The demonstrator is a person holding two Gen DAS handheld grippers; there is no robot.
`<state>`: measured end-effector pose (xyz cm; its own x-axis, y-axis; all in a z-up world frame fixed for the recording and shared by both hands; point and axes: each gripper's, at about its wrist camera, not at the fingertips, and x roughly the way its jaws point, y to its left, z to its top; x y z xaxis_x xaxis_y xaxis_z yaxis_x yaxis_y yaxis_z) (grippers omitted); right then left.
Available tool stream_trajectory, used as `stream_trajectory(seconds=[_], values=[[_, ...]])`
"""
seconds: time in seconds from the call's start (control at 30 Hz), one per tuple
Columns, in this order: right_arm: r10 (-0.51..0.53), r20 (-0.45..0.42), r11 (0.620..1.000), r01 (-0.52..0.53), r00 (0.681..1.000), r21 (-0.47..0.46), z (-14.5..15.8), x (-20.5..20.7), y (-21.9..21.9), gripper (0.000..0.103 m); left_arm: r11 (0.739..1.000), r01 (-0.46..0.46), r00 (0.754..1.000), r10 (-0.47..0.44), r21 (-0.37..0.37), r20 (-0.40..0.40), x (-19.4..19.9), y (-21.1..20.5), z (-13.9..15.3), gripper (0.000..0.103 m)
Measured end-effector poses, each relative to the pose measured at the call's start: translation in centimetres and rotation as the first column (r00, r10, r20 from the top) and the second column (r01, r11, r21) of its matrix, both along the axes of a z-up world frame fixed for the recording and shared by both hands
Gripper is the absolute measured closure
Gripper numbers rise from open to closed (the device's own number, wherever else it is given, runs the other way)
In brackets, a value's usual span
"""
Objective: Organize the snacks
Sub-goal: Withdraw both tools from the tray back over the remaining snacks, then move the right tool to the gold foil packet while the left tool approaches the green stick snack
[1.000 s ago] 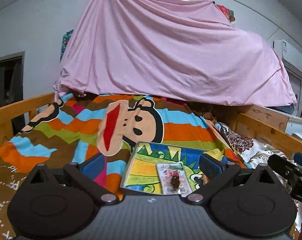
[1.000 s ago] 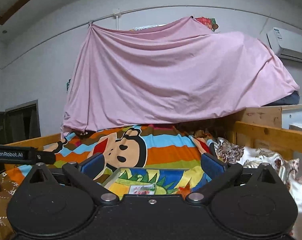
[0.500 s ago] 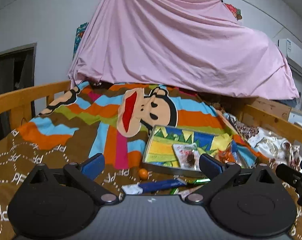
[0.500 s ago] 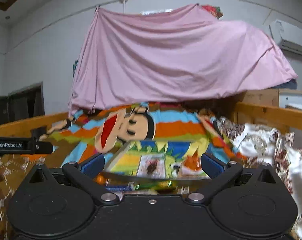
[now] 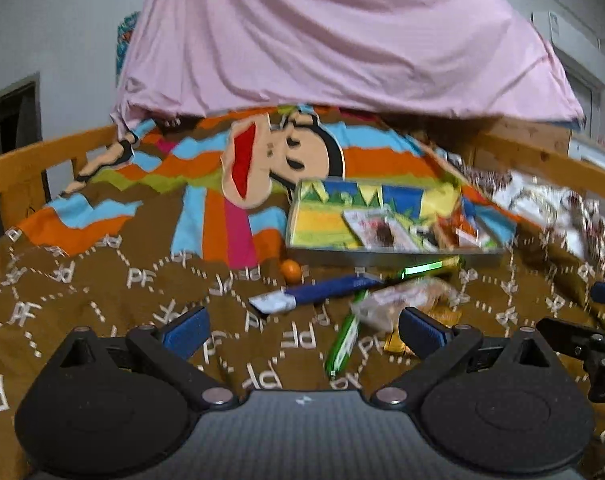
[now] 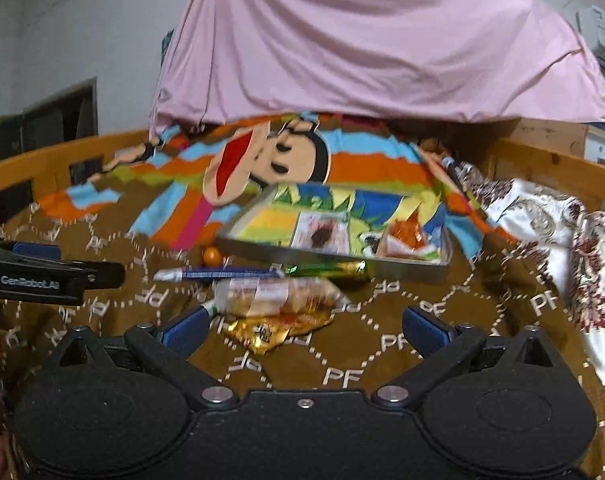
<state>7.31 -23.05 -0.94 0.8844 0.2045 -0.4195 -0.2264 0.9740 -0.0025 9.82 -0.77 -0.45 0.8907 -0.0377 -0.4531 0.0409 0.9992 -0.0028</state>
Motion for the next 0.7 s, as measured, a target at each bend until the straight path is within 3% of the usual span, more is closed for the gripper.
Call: stream_trajectory(seconds=[0.13, 0.5, 0.7], values=[[0.007, -0.037, 1.000, -0.008, 0.999, -0.021, -0.7, 1.0, 0.5, 0.001, 0.999, 0.034, 0.998, -0.033, 0.018, -0.060, 1.3, 0.0, -1.3, 0.000], [-0.022, -0.097, 0.998, 0.015, 0.995, -0.065, -2.4, 3.1, 1.0, 0.001, 0.989, 0.139, 0.989, -0.135, 0.059, -0.062, 3.9, -0.3, -2.6, 0.000], [0.011, -0.122, 1.000, -0.014, 0.993, -0.024, -2.8, 5.1, 0.7, 0.001, 0.960, 0.275, 0.957, -0.268, 0.058, -0.110, 5.6, -1.0, -3.1, 0.000]])
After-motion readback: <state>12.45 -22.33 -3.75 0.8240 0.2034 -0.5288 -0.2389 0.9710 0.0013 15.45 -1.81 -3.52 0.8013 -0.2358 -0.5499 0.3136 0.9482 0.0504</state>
